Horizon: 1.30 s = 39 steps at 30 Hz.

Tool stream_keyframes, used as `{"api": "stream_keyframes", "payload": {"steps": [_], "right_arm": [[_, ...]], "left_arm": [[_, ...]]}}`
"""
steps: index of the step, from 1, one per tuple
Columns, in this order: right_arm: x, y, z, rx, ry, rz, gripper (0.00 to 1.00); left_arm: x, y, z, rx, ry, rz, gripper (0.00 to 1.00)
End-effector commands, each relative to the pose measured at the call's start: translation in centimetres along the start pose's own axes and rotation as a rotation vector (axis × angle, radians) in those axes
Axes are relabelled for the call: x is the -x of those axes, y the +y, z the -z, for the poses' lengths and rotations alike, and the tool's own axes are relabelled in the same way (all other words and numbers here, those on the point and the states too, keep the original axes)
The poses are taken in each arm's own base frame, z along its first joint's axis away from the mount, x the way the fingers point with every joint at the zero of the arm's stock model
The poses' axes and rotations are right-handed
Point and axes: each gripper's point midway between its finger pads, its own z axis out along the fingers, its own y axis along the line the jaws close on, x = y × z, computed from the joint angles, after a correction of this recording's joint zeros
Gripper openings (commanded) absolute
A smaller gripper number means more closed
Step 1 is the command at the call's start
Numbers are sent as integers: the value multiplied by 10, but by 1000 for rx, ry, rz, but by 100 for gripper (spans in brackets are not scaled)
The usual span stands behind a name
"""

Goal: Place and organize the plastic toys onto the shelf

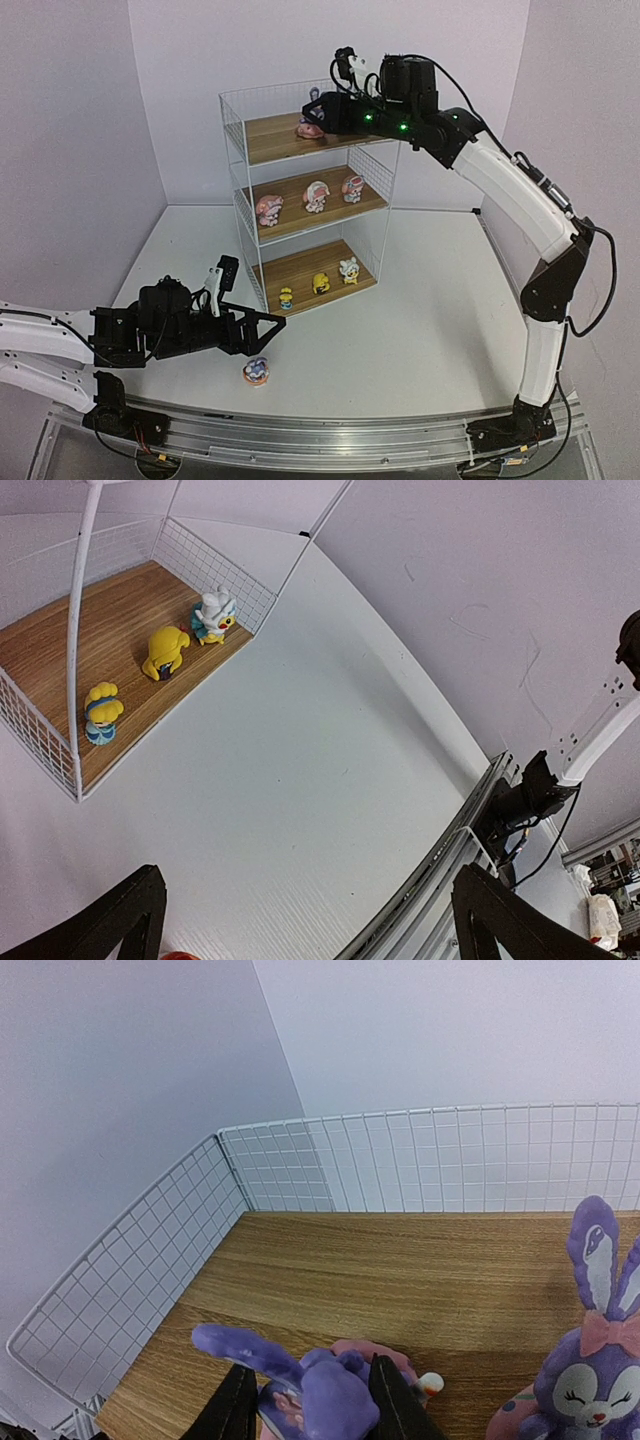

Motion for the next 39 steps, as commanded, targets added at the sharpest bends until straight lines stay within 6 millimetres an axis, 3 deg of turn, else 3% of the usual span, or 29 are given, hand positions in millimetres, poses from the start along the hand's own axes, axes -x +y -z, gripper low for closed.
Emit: {"api": "stream_keyframes", "payload": {"steps": [1,20,39], "right_arm": [[-2,7,1,39,10,13,33],[17,1,16,-21,-43,34,55],[47,21,45,44,-104,22,62]], "left_arm": [[9,-6,1,-27,-37,15,100],[11,-9,-2,-29,-34,12,100],[14,-14,-2,-50,-44,11,100]]}}
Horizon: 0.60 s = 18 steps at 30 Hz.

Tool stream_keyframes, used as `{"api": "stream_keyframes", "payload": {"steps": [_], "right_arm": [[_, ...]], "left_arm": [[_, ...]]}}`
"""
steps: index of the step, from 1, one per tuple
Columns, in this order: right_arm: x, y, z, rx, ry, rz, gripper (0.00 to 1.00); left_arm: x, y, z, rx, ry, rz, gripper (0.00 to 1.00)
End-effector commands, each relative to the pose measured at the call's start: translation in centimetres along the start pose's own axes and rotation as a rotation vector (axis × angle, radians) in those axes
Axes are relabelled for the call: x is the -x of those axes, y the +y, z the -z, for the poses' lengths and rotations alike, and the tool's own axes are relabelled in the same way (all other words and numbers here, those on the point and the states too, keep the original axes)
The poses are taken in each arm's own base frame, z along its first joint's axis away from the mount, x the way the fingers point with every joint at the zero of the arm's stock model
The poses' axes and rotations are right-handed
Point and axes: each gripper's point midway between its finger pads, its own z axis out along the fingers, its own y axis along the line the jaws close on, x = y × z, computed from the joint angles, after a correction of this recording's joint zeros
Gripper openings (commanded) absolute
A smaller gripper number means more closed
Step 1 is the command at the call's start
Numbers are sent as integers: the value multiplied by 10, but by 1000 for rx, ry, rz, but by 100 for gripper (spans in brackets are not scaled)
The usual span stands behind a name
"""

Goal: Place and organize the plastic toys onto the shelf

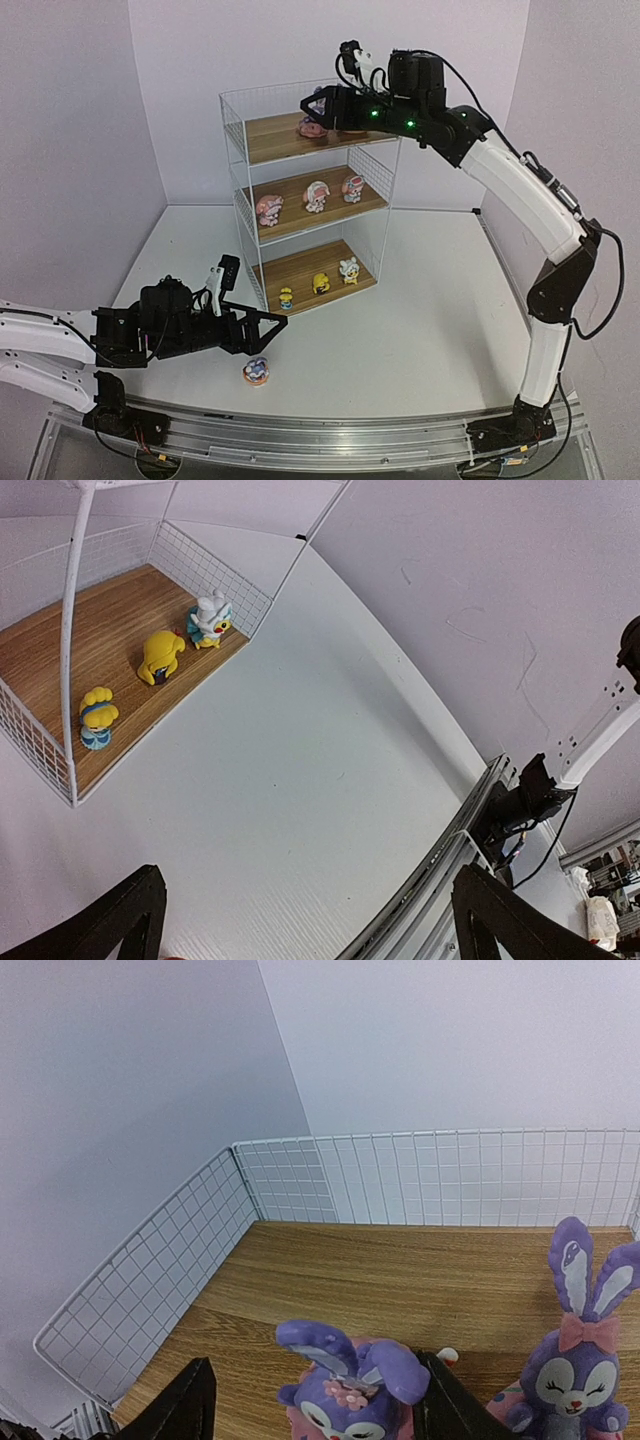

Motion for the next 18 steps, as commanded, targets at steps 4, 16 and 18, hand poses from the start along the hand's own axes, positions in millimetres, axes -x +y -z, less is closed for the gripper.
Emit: {"api": "stream_keyframes", "payload": {"steps": [4,16,18], "right_arm": [[43,15,41,22,-94,-20,68],[23,50,116,184,-11,-63,95],[-1,55,128,225,54,-92,96]], "left_arm": [[16,-13,3,-49,-44,14,100],[19,-6,18,9,-15,59,100],[11,4,21,68,33,70,100]]}}
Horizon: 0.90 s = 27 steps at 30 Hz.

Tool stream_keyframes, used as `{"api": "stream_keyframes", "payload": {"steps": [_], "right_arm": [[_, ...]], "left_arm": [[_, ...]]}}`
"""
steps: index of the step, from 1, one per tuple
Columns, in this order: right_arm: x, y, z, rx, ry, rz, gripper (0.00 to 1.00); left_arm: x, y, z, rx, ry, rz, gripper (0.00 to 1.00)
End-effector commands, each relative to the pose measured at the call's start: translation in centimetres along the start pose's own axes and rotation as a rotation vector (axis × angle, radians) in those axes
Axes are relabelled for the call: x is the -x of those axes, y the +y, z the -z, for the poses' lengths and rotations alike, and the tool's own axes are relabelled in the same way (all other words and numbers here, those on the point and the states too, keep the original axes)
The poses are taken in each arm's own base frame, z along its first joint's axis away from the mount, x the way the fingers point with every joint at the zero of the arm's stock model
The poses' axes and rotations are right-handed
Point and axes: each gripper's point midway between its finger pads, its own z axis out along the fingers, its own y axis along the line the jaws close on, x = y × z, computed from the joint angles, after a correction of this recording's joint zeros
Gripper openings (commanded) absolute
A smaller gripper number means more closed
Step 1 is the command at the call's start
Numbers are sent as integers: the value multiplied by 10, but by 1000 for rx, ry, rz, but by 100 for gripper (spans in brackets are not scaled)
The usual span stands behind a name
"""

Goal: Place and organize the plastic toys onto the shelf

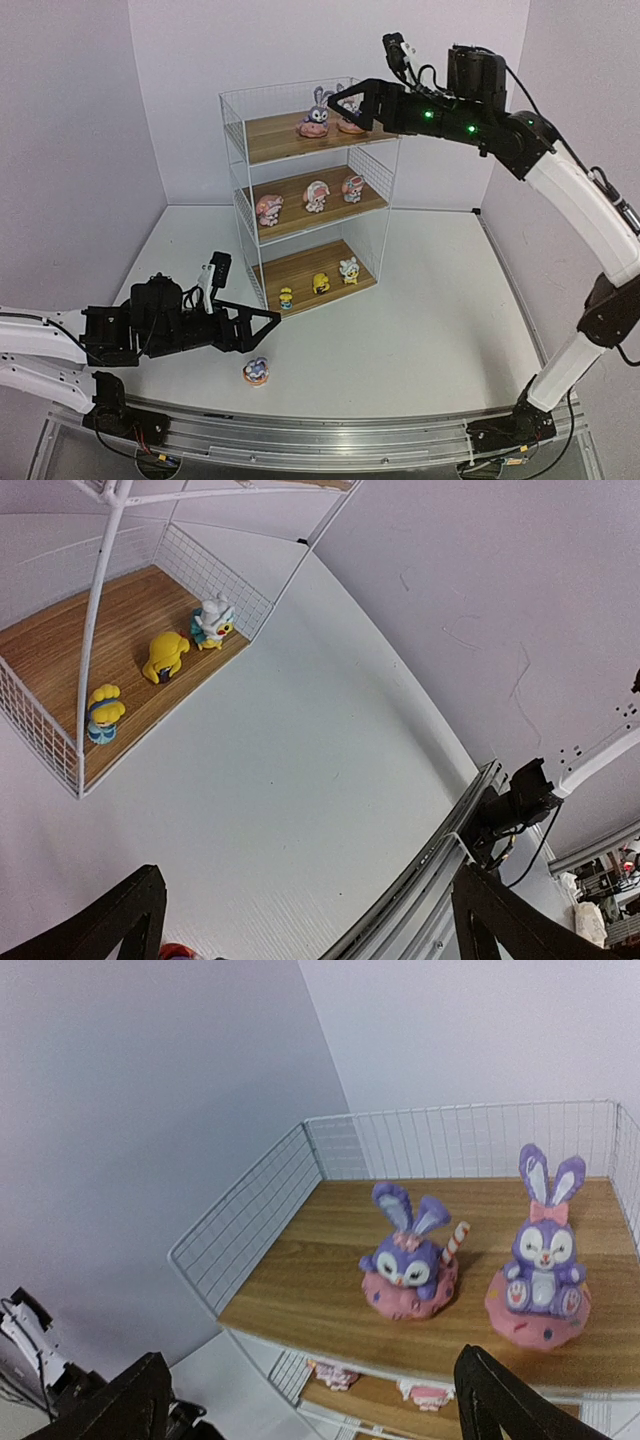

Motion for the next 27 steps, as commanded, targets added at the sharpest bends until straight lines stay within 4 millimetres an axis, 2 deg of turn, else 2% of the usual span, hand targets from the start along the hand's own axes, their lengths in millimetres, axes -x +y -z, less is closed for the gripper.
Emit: {"api": "stream_keyframes", "payload": {"steps": [1,7,11,16,19,22,27], "right_arm": [[-23,32,41,143,65,-49,96],[-132,30,57,95,254,-41,97],[-215,27,63,148,387,-116,96],[-291,24,67,214,562,-205,89],[-312,20,71,213,609,-215,86],[-316,17,75,212,590,-198,85],[-318,10,76,180,565,-183,86]], "left_arm": [[2,10,9,102,56,48,100],[-34,42,16,281,233,58,100],[-56,44,12,263,329,11,100],[-78,51,1,280,425,-64,98],[-90,55,-2,283,477,-77,94],[-98,55,-1,278,499,-77,91],[-89,48,2,242,436,-82,90]]}}
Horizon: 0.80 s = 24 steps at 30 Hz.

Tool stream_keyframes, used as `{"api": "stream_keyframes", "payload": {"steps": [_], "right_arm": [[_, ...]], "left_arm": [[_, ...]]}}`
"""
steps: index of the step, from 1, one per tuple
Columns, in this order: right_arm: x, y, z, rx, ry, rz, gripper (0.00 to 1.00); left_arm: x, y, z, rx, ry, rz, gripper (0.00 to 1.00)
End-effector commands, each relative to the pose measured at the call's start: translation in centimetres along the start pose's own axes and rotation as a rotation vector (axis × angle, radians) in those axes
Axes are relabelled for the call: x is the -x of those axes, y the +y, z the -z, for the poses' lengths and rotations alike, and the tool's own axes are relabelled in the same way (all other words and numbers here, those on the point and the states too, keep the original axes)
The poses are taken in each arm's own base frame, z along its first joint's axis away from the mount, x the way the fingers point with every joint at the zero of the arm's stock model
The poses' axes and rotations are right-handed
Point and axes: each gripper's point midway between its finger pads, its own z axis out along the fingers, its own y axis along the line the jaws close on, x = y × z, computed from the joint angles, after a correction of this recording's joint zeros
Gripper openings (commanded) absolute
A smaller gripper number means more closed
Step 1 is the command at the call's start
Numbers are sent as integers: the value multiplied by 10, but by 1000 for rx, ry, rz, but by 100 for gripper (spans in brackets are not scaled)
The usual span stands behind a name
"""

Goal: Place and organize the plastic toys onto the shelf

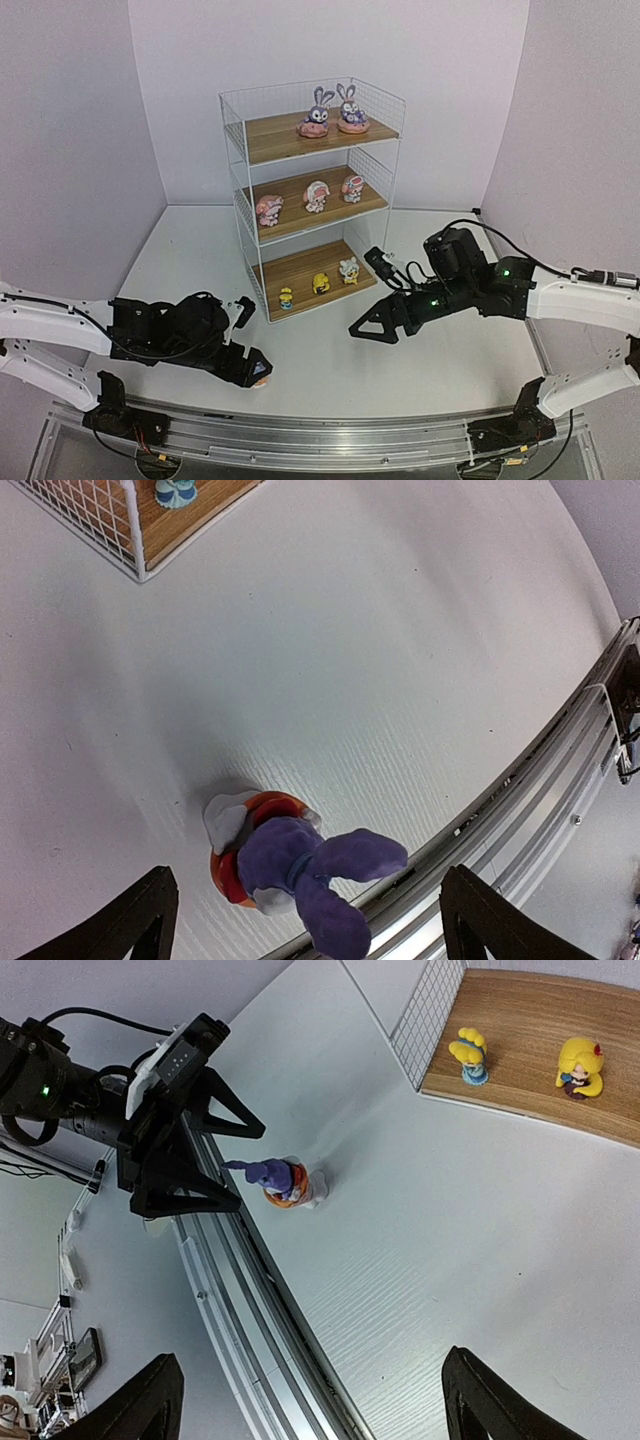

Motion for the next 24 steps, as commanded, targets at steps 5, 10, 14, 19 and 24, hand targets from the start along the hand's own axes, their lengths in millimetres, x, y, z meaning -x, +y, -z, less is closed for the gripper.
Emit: {"api": "stream_keyframes", "payload": {"steps": [5,10,14,19,24], "right_arm": [[11,-2,-3,-8,-61,17,86],[10,-10,-11,-29,-46,13,86],[8,-14,-17,-36,-33,9,86],[5,-17,-22,-37,-21,0,86],[1,-16,-23,-26,-9,-5,85]], "left_arm": [[13,-11,16,-10,-69,-76,85],[8,-14,16,18,-39,-151,79],[5,-19,11,32,-33,-197,75],[10,-21,3,54,-60,-225,64],[20,-18,1,87,-111,-235,57]]}}
